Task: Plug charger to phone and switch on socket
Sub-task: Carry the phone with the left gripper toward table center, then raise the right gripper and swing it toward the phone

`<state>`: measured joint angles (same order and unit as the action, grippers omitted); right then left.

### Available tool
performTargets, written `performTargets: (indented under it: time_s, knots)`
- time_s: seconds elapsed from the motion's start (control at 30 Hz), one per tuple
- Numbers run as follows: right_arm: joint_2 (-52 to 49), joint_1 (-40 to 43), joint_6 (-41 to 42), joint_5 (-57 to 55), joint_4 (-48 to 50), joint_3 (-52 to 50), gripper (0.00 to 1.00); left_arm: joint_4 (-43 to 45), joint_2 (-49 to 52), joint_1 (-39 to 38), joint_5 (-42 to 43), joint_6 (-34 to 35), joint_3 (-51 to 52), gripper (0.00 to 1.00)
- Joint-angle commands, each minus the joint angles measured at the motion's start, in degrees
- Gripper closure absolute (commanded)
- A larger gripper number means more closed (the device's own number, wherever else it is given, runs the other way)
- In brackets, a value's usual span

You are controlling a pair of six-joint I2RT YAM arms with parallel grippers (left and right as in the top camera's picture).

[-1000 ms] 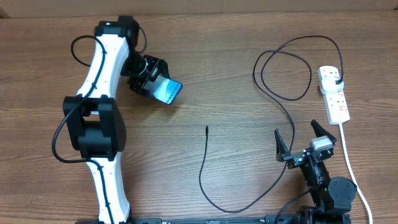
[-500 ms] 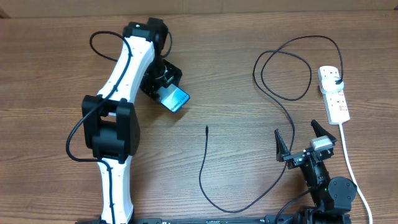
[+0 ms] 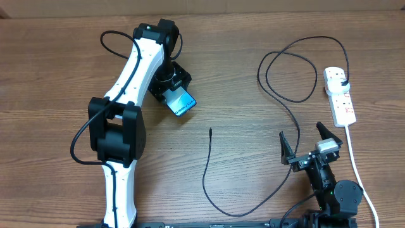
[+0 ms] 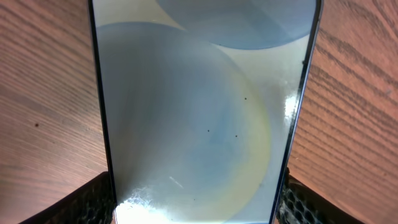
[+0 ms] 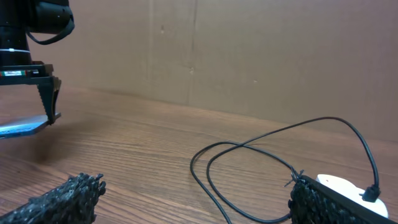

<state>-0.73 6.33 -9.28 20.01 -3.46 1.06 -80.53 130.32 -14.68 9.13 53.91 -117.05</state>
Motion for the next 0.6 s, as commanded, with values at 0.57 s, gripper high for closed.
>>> performTargets:
  time_s: [0.57]
  knots:
    - [0.3, -0.2, 8.0, 8.2, -6.3, 7.9, 0.0, 3.5, -0.3, -0.7, -3.5, -2.4, -1.6, 0.96]
